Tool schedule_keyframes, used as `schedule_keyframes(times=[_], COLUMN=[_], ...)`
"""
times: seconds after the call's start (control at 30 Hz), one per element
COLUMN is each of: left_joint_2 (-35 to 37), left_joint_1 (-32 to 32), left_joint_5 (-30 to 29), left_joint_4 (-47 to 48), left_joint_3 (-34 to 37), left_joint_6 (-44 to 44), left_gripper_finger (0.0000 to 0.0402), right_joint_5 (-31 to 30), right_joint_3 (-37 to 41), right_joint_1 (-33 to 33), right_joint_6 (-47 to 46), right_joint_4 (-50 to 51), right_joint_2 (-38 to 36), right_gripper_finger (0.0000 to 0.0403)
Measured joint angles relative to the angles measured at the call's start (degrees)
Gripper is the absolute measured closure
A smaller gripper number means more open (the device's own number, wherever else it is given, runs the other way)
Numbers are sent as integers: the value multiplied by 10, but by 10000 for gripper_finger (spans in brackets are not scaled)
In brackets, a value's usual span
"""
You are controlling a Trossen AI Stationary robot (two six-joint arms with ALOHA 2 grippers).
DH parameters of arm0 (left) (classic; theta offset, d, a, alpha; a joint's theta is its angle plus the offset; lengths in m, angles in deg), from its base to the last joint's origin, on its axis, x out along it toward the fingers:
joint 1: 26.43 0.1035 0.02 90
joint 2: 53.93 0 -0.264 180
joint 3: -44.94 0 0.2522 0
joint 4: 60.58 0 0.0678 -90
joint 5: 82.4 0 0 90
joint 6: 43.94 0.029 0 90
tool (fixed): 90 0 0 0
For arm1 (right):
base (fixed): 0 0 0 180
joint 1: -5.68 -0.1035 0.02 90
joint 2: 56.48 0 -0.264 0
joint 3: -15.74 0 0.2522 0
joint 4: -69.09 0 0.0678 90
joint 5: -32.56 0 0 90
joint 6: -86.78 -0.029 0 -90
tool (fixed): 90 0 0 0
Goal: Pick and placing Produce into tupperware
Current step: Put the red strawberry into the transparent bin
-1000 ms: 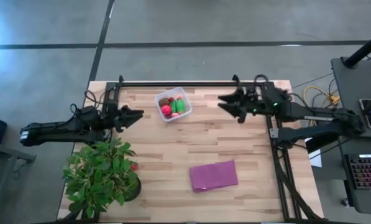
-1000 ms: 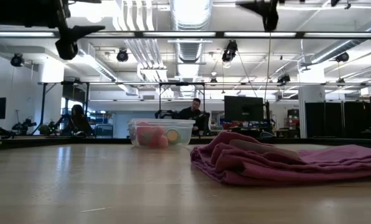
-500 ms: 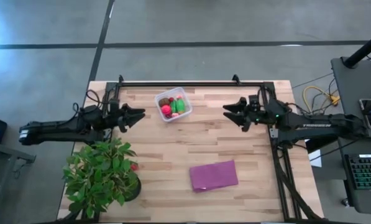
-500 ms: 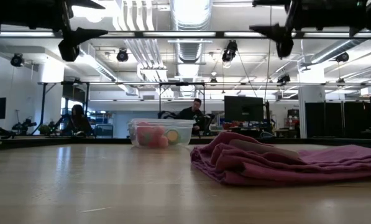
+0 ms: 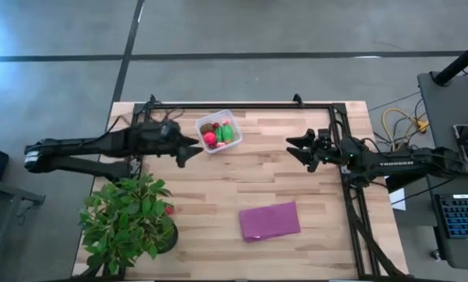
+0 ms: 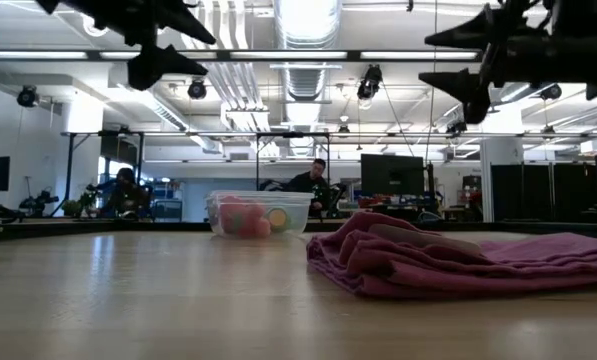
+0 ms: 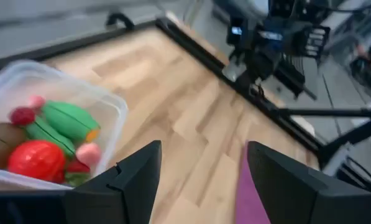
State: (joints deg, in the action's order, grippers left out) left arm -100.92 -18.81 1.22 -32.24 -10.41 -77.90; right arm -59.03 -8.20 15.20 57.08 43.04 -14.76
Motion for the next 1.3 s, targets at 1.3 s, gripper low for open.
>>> schedule_keyframes(times=[1.3], left_joint_2=[-394], left_joint_1=[136], left_joint_5=[278], left_joint_4=[596], left_joint_3=[-190], left_joint_6=[15], left_gripper_finger=[178], right_joint_5=[-45], right_joint_3=[96], right_joint_1=[16], right_joint_6=[3], right_joint_4=[53], right_joint_2=[-62], right_gripper_finger=[149])
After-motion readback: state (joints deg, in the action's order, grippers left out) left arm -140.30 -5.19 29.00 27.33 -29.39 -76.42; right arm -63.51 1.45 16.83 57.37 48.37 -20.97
